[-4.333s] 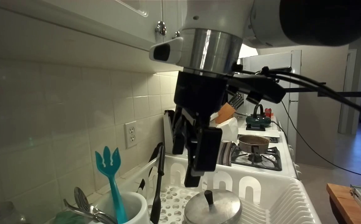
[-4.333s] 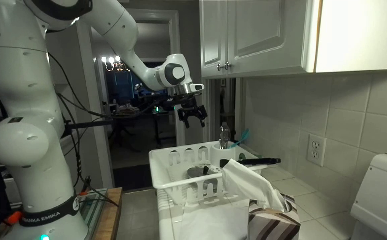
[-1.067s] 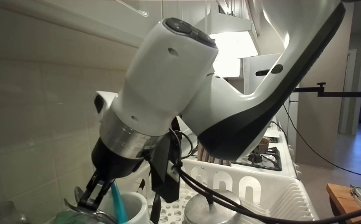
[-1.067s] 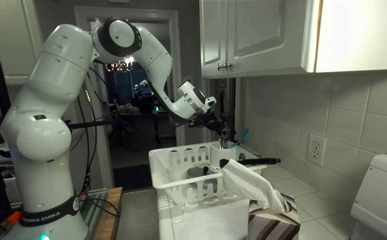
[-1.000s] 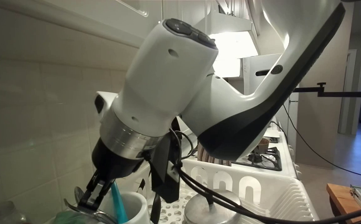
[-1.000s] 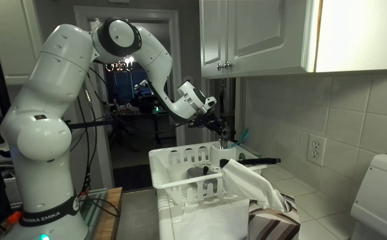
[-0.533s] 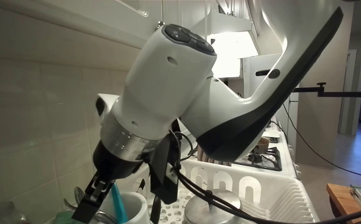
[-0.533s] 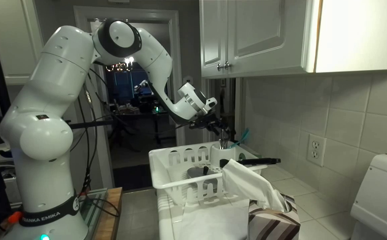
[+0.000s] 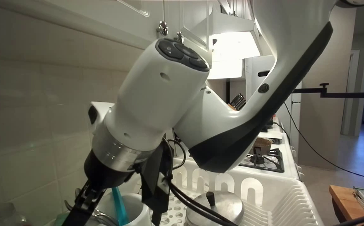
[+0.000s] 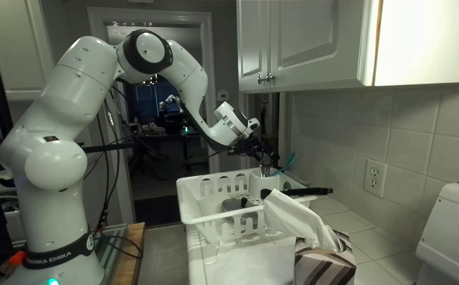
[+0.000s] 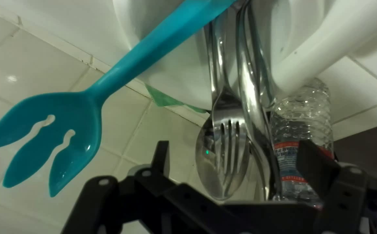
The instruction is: Remove the silver spoon from the dish rack and put it on the counter.
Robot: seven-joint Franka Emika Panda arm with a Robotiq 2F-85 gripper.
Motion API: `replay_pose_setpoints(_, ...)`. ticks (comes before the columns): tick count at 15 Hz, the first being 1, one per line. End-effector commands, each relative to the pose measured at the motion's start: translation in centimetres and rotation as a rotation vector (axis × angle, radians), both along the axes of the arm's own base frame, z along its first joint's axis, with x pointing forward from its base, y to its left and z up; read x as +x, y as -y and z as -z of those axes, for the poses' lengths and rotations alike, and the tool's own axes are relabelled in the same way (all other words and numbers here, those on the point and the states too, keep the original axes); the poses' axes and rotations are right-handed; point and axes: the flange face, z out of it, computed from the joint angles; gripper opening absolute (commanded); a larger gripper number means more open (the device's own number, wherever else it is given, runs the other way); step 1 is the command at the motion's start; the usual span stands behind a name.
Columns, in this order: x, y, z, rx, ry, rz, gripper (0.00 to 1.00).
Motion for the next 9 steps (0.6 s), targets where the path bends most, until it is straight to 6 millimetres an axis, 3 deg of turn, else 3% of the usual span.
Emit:
replay_pose_setpoints(1, 1.22, -0.77, 0.72, 0.004, 0.033, -0.020, 1.00)
replay_pose_setpoints(3, 1.51, -1.06, 0.81, 0.012, 0.037, -0.026, 1.00)
replay_pose_setpoints(4, 1.57, -1.21, 0.92, 0.013, 0.038, -0.027, 0.95)
replay_pose_setpoints(7, 1.59, -1.56, 0.70, 0.019, 0.039, -0.028, 0.68)
replay_pose_setpoints(8, 1.54, -1.62, 0.62, 0.019, 0.040, -0.027, 0.92)
replay_pose_setpoints(9, 1.52, -1.65, 0.54, 0.021, 0.040, -0.028, 0.91)
